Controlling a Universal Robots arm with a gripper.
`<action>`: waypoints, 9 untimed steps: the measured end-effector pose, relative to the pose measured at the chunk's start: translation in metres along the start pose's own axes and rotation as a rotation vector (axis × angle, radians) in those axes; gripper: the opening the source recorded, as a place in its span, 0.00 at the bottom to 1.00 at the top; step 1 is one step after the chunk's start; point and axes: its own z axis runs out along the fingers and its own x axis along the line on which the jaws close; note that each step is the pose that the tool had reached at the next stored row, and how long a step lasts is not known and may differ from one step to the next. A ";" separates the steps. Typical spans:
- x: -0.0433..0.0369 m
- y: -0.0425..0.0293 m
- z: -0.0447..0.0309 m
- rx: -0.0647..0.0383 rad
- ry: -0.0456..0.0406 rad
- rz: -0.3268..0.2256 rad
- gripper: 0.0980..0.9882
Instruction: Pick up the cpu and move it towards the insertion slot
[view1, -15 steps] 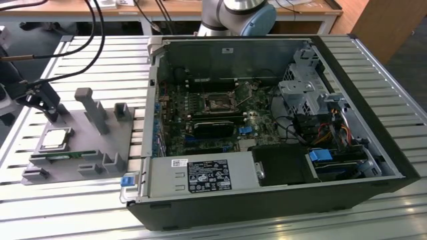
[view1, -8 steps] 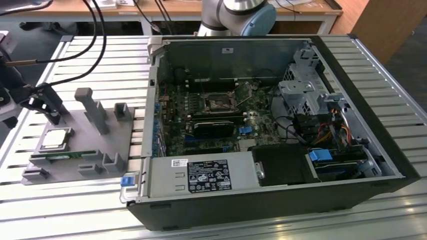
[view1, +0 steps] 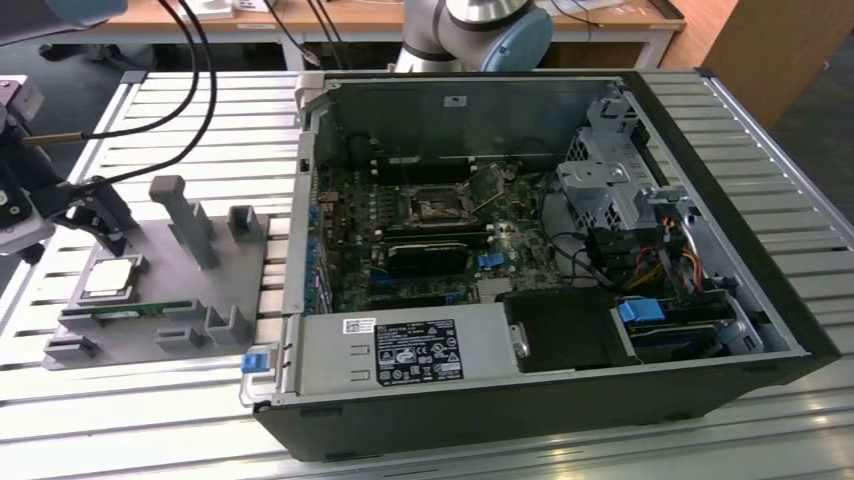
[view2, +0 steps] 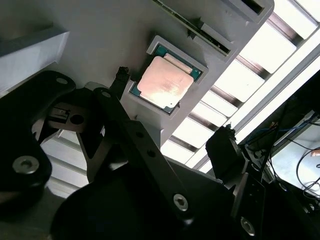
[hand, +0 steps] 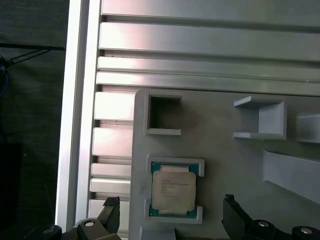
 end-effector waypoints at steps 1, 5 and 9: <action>0.0000 0.0000 0.0009 0.000 0.0000 0.000 0.89; 0.0000 -0.0002 0.0051 0.000 0.0000 0.000 0.89; 0.0000 -0.0004 0.0109 0.000 0.0000 0.000 0.89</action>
